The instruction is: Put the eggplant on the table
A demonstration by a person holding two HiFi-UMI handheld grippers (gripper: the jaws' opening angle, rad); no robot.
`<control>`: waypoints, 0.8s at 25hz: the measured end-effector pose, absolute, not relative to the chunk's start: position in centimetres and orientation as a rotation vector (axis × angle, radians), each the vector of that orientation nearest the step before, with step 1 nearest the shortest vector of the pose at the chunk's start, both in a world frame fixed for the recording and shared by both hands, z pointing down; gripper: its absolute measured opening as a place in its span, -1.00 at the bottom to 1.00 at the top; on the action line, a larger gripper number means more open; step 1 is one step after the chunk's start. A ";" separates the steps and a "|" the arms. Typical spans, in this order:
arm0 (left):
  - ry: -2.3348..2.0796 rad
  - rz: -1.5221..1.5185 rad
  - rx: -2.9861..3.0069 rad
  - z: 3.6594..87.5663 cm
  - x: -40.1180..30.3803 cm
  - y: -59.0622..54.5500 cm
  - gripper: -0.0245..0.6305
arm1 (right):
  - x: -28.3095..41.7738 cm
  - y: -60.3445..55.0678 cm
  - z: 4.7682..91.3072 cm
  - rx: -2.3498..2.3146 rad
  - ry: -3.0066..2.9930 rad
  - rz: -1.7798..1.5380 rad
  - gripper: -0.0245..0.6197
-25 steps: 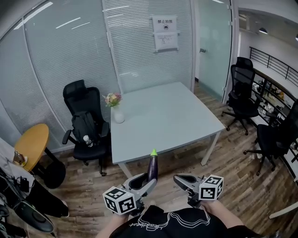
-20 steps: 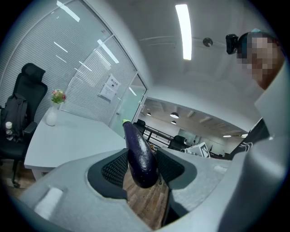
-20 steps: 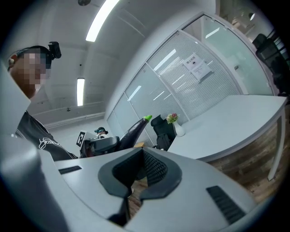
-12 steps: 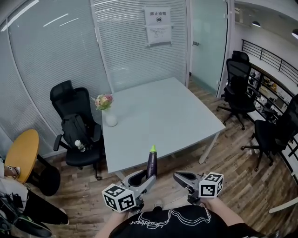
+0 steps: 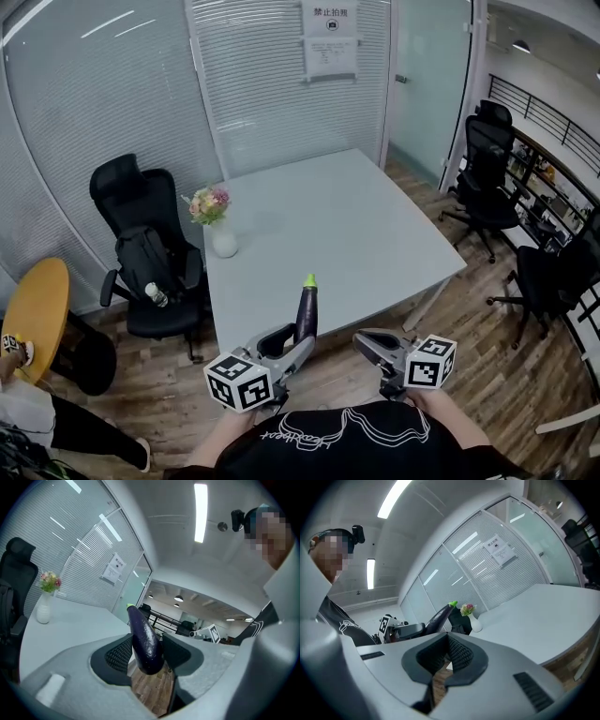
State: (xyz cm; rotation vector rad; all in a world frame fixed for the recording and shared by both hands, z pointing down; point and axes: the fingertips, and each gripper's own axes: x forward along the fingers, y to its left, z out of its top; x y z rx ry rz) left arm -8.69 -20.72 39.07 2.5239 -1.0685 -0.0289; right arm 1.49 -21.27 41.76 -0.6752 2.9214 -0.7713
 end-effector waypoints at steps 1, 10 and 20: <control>-1.071 -0.031 2.521 39.2 -9.2 -21.6 -0.29 | 1.2 -22.1 41.8 -0.683 2.921 -0.770 -0.90; -1.076 0.001 2.490 41.4 -12.0 -28.1 -0.29 | -1.2 -28.4 43.5 -0.730 2.910 -0.813 -0.90; -1.093 0.090 2.446 45.7 -14.3 -34.9 -0.29 | -3.1 -34.0 46.5 -0.759 2.906 -0.913 -0.90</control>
